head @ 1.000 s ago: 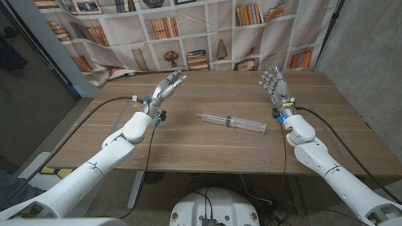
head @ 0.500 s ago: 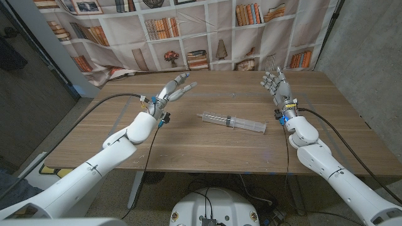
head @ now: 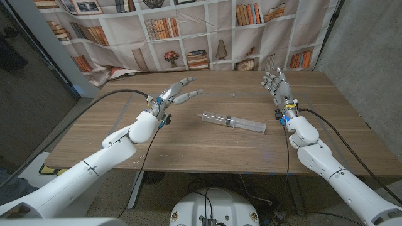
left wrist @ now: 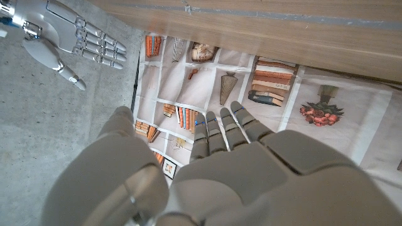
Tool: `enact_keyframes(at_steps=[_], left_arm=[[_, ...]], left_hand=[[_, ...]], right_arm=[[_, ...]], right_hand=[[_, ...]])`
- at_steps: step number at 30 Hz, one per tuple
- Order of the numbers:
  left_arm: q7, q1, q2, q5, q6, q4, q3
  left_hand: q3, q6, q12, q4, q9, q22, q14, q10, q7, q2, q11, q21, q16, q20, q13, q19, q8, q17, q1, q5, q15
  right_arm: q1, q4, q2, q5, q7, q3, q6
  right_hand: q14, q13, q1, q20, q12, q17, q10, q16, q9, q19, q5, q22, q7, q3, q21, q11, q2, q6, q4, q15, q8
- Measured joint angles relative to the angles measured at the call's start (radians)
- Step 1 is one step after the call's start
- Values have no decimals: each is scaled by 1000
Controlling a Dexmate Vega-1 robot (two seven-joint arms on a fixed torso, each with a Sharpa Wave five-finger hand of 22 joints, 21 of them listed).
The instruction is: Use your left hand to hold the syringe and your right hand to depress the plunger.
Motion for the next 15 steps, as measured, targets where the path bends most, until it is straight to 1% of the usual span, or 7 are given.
enact_keyframes(at_steps=[2,4,6,8,10,13,15], left_arm=[[-9,-4,10,22,15,-13,6],[-14,-6,14,37,25,-18,9],[-24,-11,22,60,42,-33,16],[-32,-14,26,78,56,-40,20],[-40,-18,31,93,68,-49,25],[-53,-24,36,113,85,-60,32],[-62,-29,39,124,95,-67,37]], left_hand=[[4,8,0,-4,0,0,0,0,3,0,-1,0,0,2,0,2,0,0,10,0,0],[6,17,0,-6,0,0,6,12,-6,0,-1,0,0,-2,0,5,0,0,10,0,-2],[7,33,0,-13,0,0,19,28,-14,1,-6,0,0,-2,0,12,0,0,27,0,-8],[10,51,0,-18,0,0,36,44,-17,4,-11,0,0,-2,0,19,0,0,31,0,-11],[10,65,0,-18,0,0,42,54,-15,3,-18,0,0,-2,0,31,7,0,39,0,-10],[11,68,0,-25,0,0,52,67,-18,7,-20,0,0,-1,0,40,7,0,43,0,-9],[10,72,0,-26,0,0,58,67,-21,0,-20,0,0,-4,0,43,7,0,57,0,-11]], right_arm=[[0,0,1,0,0,-1,0],[0,1,2,0,0,-2,0],[0,1,3,0,0,-3,0],[0,1,3,0,1,-3,0],[0,2,4,0,1,-4,0],[0,3,5,0,2,-4,0],[0,4,5,0,2,-5,0]], right_hand=[[0,0,0,0,0,0,0,0,0,0,0,0,0,0,0,0,0,0,0,0,0],[2,0,0,0,0,0,0,-1,0,0,0,0,0,0,0,0,0,0,0,2,0],[5,0,0,0,0,0,0,-5,0,0,0,0,0,0,0,0,0,0,0,5,0],[5,0,0,0,0,0,0,-5,0,0,0,0,0,0,0,0,0,0,0,5,0],[5,0,0,0,0,0,0,-5,0,0,0,0,0,0,0,0,0,0,0,5,0],[5,0,0,0,0,0,0,-5,0,0,0,0,-4,0,0,0,0,4,0,5,0],[5,0,0,0,0,0,0,-5,0,0,0,0,-6,0,0,0,0,5,0,5,0]])
